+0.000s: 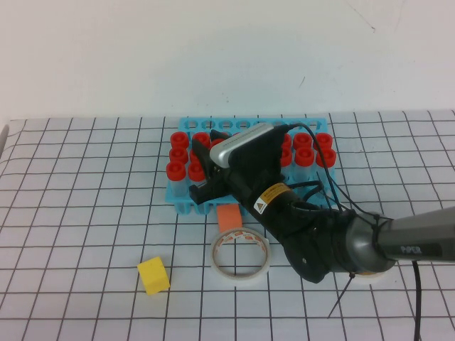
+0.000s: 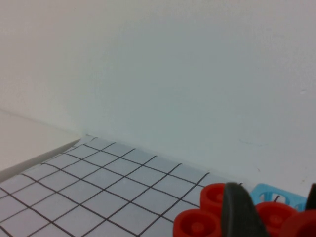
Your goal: Place the test tubes
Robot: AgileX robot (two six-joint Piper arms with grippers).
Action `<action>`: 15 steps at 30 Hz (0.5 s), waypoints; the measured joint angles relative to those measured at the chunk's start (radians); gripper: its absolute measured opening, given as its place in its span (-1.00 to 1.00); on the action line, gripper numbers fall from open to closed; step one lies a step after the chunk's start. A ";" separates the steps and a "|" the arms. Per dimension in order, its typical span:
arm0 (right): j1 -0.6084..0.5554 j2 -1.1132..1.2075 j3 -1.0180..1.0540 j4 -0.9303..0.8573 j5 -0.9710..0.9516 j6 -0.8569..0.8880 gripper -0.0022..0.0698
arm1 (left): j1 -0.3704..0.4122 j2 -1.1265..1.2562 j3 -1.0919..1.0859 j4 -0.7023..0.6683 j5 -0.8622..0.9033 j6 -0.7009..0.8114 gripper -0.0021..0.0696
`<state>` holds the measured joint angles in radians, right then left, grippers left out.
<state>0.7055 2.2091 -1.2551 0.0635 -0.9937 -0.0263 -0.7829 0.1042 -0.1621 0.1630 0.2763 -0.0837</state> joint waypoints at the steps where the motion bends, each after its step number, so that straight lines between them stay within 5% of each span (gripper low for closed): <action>1: 0.000 0.000 0.000 -0.002 0.000 -0.004 -0.21 | 0.000 0.000 0.000 0.000 0.000 0.000 -0.95; 15: 0.000 0.000 -0.005 -0.004 0.004 -0.013 -0.21 | 0.000 0.000 0.000 0.000 0.000 0.002 -0.95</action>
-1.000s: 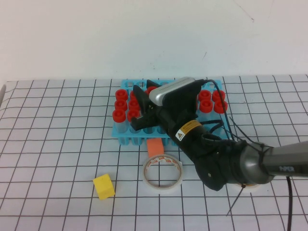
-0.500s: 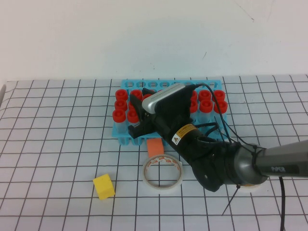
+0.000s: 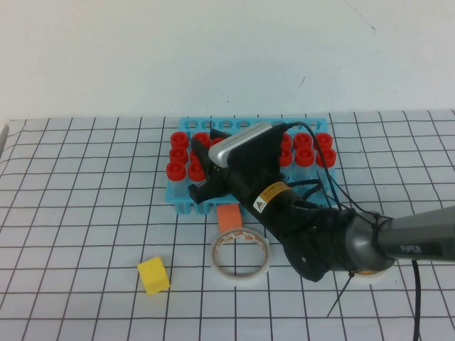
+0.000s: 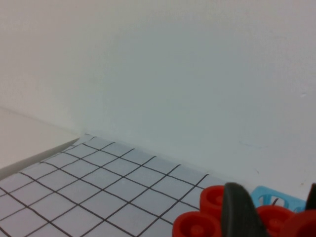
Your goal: Place the test tubes
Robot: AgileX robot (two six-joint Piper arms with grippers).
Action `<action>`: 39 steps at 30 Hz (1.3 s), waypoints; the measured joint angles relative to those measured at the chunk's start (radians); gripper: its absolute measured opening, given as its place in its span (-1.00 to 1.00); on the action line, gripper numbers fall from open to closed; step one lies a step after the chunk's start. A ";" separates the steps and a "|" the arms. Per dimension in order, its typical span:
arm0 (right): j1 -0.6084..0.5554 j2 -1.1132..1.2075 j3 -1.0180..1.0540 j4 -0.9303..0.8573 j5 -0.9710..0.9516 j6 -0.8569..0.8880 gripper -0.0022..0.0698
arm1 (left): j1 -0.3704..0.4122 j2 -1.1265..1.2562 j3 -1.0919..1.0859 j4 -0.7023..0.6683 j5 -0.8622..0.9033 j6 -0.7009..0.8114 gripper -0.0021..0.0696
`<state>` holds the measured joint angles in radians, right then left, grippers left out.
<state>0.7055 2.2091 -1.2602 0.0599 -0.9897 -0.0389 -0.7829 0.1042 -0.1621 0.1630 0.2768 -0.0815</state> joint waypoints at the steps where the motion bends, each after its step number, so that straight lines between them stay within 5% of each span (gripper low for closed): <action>1: 0.000 0.000 -0.005 0.000 0.000 0.000 -0.21 | 0.000 0.000 0.000 0.000 0.002 0.000 -0.95; 39: -0.002 0.051 -0.058 0.029 0.048 -0.044 -0.21 | 0.000 0.000 0.000 0.000 0.002 -0.002 -0.95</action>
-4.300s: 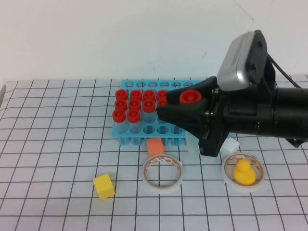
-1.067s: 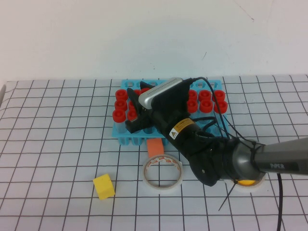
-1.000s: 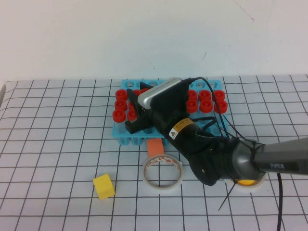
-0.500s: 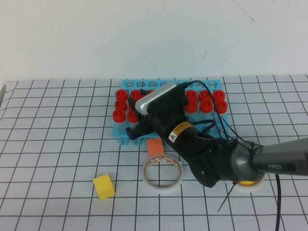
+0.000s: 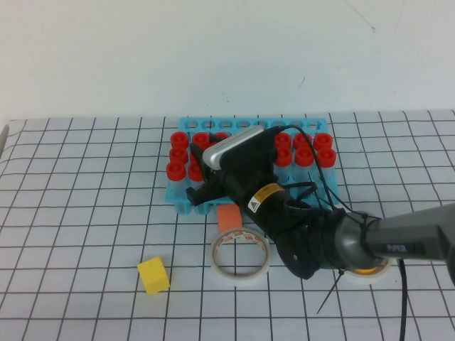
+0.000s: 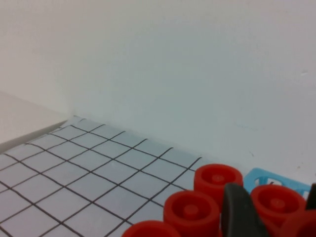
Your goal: Place the test tubes
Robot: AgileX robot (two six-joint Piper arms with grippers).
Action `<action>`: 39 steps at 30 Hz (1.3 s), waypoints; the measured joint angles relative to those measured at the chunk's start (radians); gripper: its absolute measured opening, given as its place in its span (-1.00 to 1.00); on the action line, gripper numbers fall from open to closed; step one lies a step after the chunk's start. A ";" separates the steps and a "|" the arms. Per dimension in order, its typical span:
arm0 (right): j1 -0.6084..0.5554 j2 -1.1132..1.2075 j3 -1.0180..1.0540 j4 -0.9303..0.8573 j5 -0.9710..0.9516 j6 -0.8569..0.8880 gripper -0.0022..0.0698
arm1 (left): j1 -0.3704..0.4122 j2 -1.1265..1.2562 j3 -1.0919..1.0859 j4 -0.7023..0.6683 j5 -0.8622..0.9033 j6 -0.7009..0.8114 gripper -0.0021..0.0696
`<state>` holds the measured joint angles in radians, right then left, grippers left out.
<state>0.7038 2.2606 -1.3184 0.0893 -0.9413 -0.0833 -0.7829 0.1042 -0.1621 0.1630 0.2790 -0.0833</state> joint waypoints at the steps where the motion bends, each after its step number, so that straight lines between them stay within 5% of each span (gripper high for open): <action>1: 0.000 0.000 0.000 0.000 0.000 0.000 -0.21 | 0.000 0.000 0.000 0.000 0.000 0.000 -0.95; 12: 0.000 0.000 0.000 0.004 0.029 0.002 -0.21 | 0.000 0.000 0.000 0.000 0.000 -0.002 -0.95; 20: 0.000 0.000 0.000 0.006 0.029 0.002 0.13 | 0.000 0.000 0.000 0.000 0.000 0.000 -0.95; 29: 0.000 -0.106 0.011 0.008 0.027 0.002 0.16 | 0.000 0.000 0.000 0.000 0.000 0.000 -0.95; 32: 0.000 -0.193 0.051 0.008 0.026 0.002 -0.05 | 0.000 0.000 0.000 0.000 0.000 0.000 -0.95; 36: 0.000 -0.359 0.150 0.010 0.034 0.002 -0.68 | 0.000 0.000 0.000 0.000 0.000 0.000 -0.95; 39: 0.000 -0.502 0.246 0.012 0.055 0.002 -0.86 | 0.000 0.000 0.000 0.000 0.000 0.000 -0.95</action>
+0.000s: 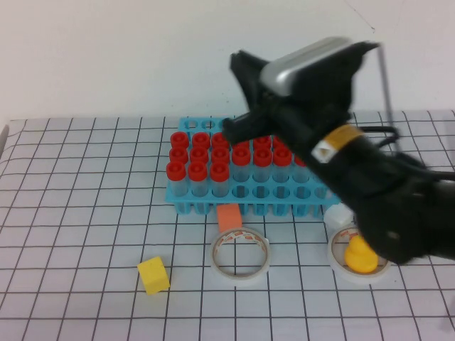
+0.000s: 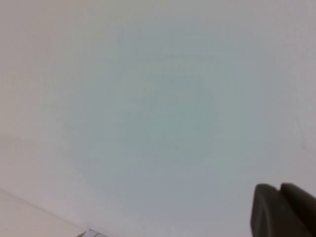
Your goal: Place the test tubes
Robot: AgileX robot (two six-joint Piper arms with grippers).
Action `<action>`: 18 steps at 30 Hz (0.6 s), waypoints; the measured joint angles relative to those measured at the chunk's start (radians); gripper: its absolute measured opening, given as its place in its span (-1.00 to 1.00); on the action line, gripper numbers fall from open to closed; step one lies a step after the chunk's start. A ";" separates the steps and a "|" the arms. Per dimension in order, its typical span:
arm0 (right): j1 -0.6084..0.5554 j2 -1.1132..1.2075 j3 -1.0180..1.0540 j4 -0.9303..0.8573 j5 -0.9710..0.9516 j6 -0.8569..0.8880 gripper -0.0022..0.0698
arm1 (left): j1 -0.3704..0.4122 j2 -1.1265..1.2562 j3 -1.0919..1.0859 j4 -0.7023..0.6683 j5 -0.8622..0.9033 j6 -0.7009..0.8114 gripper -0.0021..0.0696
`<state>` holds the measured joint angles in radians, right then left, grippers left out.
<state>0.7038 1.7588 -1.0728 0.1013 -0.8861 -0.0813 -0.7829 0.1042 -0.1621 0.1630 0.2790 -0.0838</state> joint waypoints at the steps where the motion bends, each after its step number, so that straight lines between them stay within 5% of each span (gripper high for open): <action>1: 0.000 -0.052 0.036 0.000 0.016 0.000 -0.89 | 0.000 0.000 0.000 0.000 0.000 0.000 -0.95; 18: 0.000 -0.762 0.469 -0.038 0.650 -0.006 -0.94 | 0.000 0.000 0.000 0.000 0.000 0.000 -0.95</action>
<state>0.7038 0.9966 -0.6040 0.0636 -0.2358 -0.0872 -0.7829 0.1042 -0.1621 0.1630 0.2790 -0.0837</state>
